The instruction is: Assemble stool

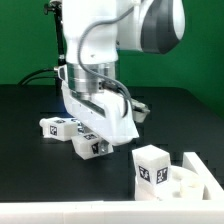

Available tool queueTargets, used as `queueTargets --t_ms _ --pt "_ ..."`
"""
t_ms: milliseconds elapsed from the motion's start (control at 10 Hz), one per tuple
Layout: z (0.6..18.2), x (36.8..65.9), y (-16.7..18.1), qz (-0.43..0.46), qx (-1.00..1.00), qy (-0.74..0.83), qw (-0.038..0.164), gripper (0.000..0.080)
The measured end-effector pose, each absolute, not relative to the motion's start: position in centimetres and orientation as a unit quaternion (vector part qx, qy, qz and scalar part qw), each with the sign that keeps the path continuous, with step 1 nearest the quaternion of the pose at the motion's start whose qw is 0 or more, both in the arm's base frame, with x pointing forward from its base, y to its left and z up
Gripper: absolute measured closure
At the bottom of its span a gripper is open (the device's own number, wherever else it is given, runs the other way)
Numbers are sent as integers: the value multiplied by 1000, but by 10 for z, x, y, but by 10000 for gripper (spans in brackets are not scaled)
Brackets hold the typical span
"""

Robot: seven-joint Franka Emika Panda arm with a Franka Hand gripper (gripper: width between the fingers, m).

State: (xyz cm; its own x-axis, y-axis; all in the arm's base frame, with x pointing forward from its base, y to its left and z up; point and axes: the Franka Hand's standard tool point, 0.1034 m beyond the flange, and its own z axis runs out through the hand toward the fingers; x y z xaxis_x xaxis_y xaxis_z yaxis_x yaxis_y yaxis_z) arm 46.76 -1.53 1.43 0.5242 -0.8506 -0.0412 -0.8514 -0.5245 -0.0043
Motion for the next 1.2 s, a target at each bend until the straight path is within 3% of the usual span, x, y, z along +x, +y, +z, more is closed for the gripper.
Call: queueTargets --t_ms 300,400,600,800,900,1000,1200 --pt "14 468 -17 16 -909 416 12 469" --pt "16 471 -22 -11 -949 317 2 469" --pt "15 469 -23 -14 -959 285 -1 469" --pt "19 472 -24 20 -953 301 20 235" --pt "25 474 -23 58 -948 310 42 235" --pt "34 479 -26 110 -937 323 73 166" --pt "36 488 -43 191 -912 349 102 153"
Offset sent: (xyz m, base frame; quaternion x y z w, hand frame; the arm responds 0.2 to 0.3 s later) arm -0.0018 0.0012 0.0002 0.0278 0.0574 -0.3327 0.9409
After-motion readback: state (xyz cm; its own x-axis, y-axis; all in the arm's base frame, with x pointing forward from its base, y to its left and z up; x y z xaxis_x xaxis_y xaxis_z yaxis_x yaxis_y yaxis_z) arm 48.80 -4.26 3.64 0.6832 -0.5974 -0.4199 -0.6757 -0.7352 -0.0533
